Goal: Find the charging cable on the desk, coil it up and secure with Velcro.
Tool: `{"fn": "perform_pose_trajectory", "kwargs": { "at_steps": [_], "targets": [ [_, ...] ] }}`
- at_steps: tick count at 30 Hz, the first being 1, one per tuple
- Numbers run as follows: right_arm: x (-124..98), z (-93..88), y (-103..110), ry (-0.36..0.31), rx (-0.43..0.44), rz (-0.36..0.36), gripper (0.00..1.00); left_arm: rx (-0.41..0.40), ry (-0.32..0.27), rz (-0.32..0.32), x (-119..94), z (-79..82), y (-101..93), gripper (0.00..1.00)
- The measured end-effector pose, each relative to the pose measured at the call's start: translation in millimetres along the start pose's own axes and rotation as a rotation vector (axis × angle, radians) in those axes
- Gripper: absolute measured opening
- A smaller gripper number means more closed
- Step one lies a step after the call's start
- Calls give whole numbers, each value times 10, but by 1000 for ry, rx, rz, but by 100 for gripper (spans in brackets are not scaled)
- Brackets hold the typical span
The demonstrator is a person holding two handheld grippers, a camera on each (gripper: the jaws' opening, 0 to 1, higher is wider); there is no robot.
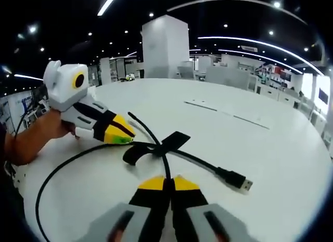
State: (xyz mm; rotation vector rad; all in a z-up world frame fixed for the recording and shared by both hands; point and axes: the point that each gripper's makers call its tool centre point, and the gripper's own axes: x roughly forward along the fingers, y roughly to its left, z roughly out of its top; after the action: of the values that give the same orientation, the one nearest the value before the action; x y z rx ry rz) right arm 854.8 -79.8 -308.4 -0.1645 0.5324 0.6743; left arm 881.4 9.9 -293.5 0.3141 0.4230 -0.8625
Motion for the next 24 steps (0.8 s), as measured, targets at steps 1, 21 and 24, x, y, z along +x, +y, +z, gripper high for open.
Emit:
{"fn": "perform_pose_trajectory", "kwargs": {
  "at_steps": [1, 21, 24],
  "targets": [
    [2, 2, -2, 0, 0, 0, 5, 0, -1, -1, -2, 2, -1, 5],
    [3, 11, 35, -13, -10, 14, 5, -56, -136, 30, -17, 325, 61, 13],
    [-3, 8, 32, -11, -17, 10, 5, -49, -124, 27, 124, 289, 93, 13]
  ]
}}
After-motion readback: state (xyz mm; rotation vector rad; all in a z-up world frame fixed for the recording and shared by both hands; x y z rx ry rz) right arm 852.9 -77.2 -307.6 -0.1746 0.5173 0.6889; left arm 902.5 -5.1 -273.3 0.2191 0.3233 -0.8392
